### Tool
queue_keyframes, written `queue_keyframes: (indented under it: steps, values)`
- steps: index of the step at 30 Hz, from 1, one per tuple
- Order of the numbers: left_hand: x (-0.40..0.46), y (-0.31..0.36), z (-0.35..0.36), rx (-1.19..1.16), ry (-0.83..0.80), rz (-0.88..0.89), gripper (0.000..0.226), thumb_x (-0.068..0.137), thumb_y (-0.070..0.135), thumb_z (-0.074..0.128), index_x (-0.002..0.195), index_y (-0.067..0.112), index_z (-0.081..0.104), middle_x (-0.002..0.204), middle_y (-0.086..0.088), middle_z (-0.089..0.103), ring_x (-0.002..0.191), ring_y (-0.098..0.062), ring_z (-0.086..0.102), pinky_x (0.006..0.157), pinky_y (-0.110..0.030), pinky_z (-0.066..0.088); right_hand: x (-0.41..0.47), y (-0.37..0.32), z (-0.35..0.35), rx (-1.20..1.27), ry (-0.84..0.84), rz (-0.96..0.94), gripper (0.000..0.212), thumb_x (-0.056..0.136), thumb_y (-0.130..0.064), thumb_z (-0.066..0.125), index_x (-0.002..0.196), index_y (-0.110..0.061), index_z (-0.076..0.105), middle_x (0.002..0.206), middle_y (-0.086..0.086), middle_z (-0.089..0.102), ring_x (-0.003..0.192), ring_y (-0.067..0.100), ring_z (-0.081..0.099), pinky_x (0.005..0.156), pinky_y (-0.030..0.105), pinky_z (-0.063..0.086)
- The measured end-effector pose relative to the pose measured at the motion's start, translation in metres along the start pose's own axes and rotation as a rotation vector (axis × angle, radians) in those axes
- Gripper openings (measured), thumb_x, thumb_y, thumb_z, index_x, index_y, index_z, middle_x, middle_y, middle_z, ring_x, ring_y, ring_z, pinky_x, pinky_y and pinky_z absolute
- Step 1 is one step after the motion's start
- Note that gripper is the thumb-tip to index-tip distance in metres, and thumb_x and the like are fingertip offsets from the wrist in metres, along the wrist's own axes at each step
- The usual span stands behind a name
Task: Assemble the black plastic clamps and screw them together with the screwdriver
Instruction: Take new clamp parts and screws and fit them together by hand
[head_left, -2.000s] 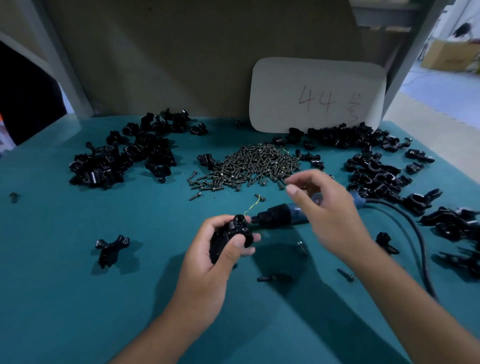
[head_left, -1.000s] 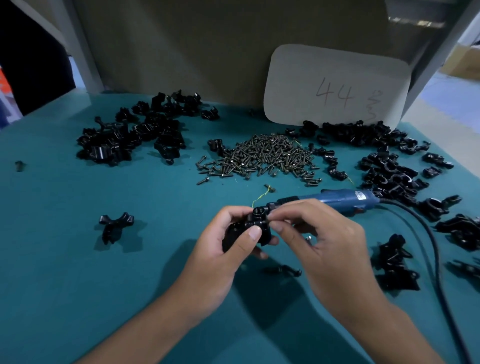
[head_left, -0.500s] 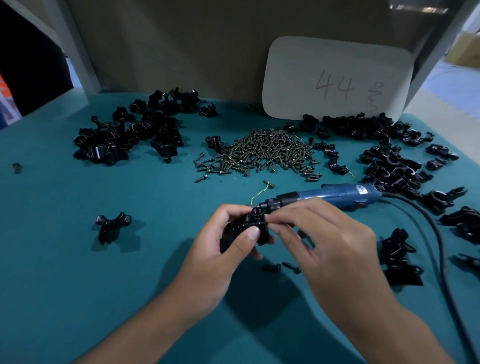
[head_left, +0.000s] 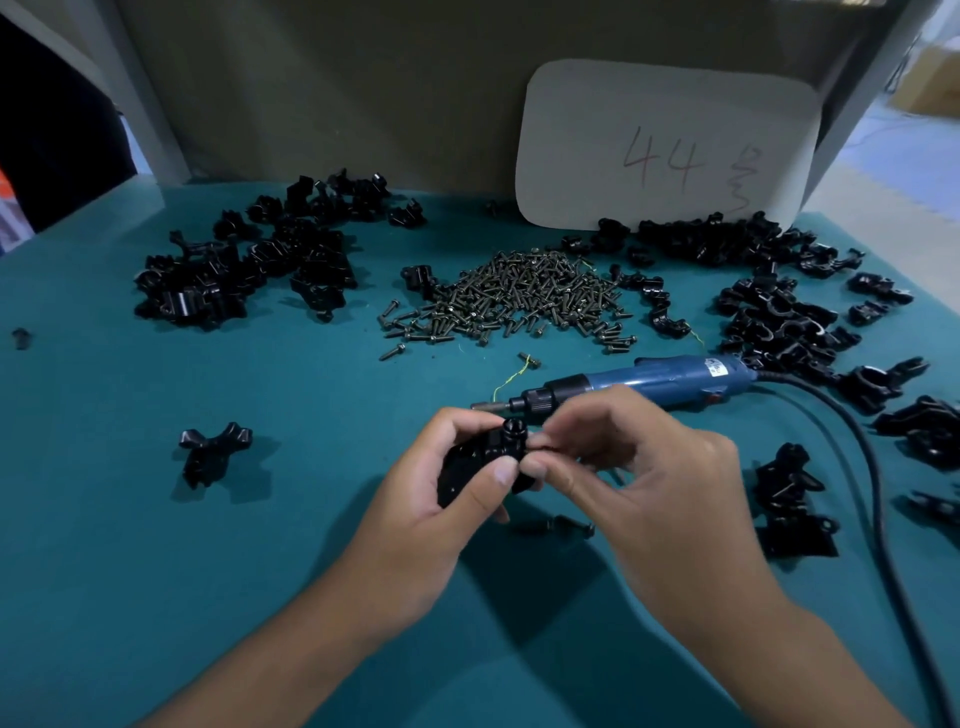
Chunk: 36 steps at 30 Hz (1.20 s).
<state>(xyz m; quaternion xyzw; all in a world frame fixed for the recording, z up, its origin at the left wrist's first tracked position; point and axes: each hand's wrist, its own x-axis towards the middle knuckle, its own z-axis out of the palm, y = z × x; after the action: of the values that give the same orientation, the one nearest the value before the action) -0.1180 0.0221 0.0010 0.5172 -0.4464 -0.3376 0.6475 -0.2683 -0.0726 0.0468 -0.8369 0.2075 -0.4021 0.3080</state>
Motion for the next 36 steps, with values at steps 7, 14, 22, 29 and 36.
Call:
queue_keyframes:
  steps: [7, 14, 22, 29, 36]
  values:
    - [-0.001, 0.003, -0.001, -0.019, -0.002, 0.025, 0.030, 0.090, 0.033, 0.062, 0.114, 0.014, 0.059, 0.102, 0.003, 0.071, 0.084, -0.009, 0.069, 0.071, -0.022, 0.054, 0.004, 0.011, 0.000, 0.325, -0.071, 0.217, 0.011, 0.081, -0.025, 0.083, 0.089, -0.029, 0.077, 0.090, -0.002, 0.076, 0.083, 0.019, 0.074, 0.077, 0.032, 0.059]
    - [-0.003, 0.003, -0.004, 0.116, 0.025, 0.018, 0.024, 0.090, 0.043, 0.062, 0.111, 0.032, 0.061, 0.106, 0.003, 0.070, 0.085, -0.013, 0.066, 0.076, -0.035, 0.056, 0.003, 0.015, 0.002, 0.319, -0.076, 0.230, 0.016, 0.080, -0.033, 0.080, 0.093, -0.030, 0.072, 0.084, -0.005, 0.076, 0.076, 0.012, 0.072, 0.069, 0.021, 0.054]
    - [-0.006, 0.007, -0.002, 0.262, 0.011, 0.056, 0.025, 0.091, 0.046, 0.059, 0.113, 0.036, 0.058, 0.104, 0.010, 0.068, 0.087, -0.013, 0.064, 0.079, -0.043, 0.054, 0.001, 0.012, 0.006, 0.243, -0.075, 0.238, 0.019, 0.083, -0.051, 0.069, 0.090, -0.033, 0.073, 0.076, -0.003, 0.073, 0.074, 0.020, 0.070, 0.064, 0.038, 0.056]
    - [-0.007, 0.008, -0.003, 0.284, 0.006, 0.067, 0.026, 0.090, 0.047, 0.060, 0.113, 0.037, 0.056, 0.101, 0.013, 0.066, 0.083, -0.009, 0.062, 0.076, -0.031, 0.053, 0.000, 0.010, 0.008, 0.250, -0.066, 0.276, 0.021, 0.086, -0.052, 0.070, 0.084, -0.031, 0.072, 0.071, -0.003, 0.071, 0.067, 0.015, 0.067, 0.063, 0.033, 0.051]
    - [-0.005, 0.009, -0.004, 0.298, 0.088, 0.038, 0.029, 0.086, 0.055, 0.060, 0.110, 0.039, 0.057, 0.098, 0.015, 0.068, 0.083, -0.011, 0.065, 0.079, -0.043, 0.054, 0.000, 0.008, 0.004, 0.235, -0.124, 0.212, 0.013, 0.086, -0.038, 0.071, 0.098, -0.039, 0.076, 0.084, -0.017, 0.076, 0.078, 0.003, 0.071, 0.066, 0.011, 0.050]
